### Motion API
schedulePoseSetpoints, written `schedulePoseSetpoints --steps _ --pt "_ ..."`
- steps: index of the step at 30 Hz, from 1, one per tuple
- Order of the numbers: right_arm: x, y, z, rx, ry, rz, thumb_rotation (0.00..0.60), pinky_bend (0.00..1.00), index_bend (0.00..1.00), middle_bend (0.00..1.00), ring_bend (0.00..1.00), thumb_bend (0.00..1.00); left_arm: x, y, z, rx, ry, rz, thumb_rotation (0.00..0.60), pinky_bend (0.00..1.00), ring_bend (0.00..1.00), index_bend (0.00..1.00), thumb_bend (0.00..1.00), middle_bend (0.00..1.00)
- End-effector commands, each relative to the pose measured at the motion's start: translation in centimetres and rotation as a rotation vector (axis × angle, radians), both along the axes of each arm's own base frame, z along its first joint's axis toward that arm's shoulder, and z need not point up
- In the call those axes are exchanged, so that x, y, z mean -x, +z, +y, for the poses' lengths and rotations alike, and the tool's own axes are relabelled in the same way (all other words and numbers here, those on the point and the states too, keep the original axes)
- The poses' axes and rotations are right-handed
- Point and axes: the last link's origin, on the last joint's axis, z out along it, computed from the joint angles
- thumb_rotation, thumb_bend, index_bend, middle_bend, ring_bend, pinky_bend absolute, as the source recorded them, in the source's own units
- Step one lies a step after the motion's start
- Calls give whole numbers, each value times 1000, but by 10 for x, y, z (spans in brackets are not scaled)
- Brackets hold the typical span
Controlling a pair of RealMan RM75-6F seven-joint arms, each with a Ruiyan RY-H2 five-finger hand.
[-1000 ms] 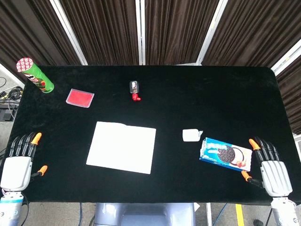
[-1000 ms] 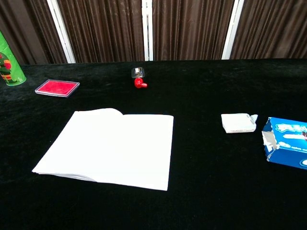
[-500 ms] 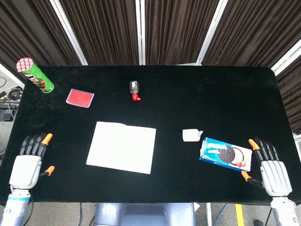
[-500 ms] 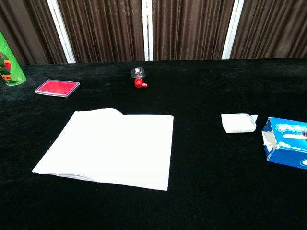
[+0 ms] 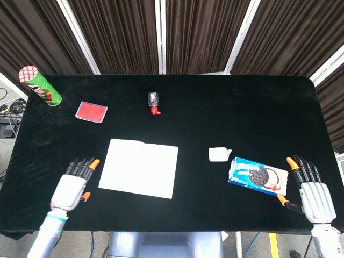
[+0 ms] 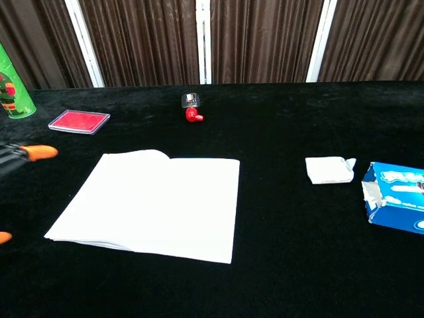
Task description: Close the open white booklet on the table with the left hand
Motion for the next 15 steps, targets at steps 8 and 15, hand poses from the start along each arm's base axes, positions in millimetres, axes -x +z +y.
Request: schedulePoseSetpoints --steps 8,15 --pt "-1 1 1 -4 5 -9 600 0 0 0 0 85 -17 -44 13 69 -30 48 600 0 0 0 292 0" --pt "-2 3 1 0 6 -18 600 0 0 0 0 85 -23 -58 18 81 -43 56 600 0 0 0 293 0"
